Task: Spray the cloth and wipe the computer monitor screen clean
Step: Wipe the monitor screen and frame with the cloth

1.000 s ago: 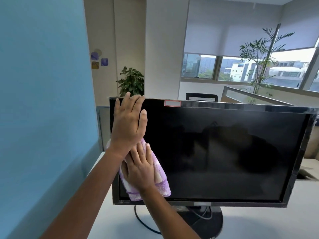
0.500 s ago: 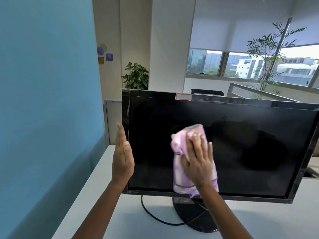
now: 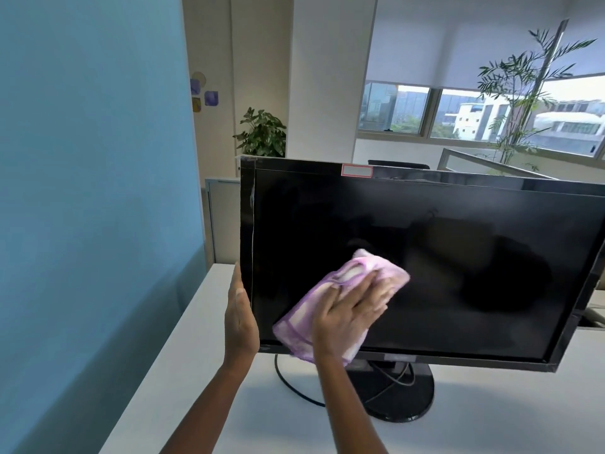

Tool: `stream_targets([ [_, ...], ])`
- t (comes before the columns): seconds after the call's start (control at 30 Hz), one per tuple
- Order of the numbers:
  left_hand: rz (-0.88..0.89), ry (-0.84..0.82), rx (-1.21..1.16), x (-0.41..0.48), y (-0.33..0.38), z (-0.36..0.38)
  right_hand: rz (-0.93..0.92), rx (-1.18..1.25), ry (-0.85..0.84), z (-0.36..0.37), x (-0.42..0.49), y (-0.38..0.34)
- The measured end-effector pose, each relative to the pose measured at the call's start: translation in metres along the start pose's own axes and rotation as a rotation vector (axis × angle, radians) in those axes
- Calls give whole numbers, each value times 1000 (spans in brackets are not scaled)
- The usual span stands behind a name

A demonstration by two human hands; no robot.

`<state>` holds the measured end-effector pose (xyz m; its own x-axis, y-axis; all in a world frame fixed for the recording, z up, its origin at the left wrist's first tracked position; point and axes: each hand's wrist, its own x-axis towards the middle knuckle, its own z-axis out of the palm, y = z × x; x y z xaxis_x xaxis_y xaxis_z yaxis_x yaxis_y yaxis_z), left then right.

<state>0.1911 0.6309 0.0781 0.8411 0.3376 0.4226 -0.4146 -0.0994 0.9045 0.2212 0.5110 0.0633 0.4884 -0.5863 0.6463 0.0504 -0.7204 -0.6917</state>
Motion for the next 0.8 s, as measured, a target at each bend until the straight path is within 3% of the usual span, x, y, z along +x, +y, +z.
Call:
stream_targets([
  [0.23, -10, -2, 170, -13, -3, 4, -697, -239, -247, 27, -60, -4],
  [0.47, 117, 15, 419, -36, -9, 12, -1146, -405, -293, 17, -34, 39],
  [0.63, 150, 48, 589, -56, -14, 33, -1273, -452, -246, -3, 1, 83],
  [0.8, 197, -71, 692, -79, -20, 64, -1263, -465, -257, -33, 35, 127],
])
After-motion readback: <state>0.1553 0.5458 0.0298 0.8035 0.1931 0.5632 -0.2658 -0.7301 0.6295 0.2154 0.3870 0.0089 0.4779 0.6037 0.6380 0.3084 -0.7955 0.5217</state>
